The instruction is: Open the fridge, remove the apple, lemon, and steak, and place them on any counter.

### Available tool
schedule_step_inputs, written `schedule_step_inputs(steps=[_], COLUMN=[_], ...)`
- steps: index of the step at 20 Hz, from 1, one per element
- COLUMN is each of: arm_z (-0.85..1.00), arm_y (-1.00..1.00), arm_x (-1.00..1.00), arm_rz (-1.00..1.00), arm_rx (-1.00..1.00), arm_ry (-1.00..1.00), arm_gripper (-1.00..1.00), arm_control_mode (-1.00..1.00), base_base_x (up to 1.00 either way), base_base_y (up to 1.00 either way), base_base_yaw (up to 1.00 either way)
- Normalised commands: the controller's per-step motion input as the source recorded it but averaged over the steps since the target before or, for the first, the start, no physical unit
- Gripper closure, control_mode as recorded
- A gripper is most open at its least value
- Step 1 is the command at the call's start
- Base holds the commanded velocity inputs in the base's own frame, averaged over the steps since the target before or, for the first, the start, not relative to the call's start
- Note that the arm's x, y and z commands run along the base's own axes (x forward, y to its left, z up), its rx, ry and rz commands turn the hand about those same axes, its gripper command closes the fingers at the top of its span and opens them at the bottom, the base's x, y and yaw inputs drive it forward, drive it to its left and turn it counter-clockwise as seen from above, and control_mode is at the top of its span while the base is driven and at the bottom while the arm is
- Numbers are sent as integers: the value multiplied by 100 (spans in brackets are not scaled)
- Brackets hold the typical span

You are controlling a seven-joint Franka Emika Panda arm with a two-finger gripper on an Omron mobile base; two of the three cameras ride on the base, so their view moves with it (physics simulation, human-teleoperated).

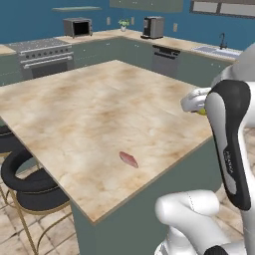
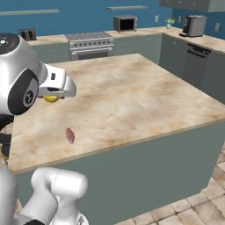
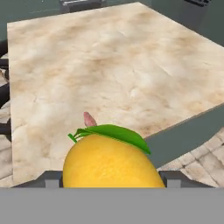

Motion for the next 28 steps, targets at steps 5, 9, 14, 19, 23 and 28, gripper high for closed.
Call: schedule_step_inputs(steps=[5, 9, 14, 19, 23, 28], arm_z=[-57, -84, -51, -70, -83, -96], arm_y=[24, 41, 16, 0, 0, 0], arm_x=[84, 42, 78, 100, 100, 75], arm_rz=[24, 4, 1, 0, 0, 0], arm_rx=[-1, -1, 0, 0, -2, -7], arm_ry=[42, 10, 4, 0, 0, 0], arm_gripper=[100, 100, 100, 100, 100, 100], arm_control_mode=[-100, -100, -100, -100, -100, -100], base_base_x=[0, 0, 0, 0, 0, 0], base_base_y=[0, 0, 0, 0, 0, 0], base_base_yaw=[0, 0, 0, 0, 0, 0])
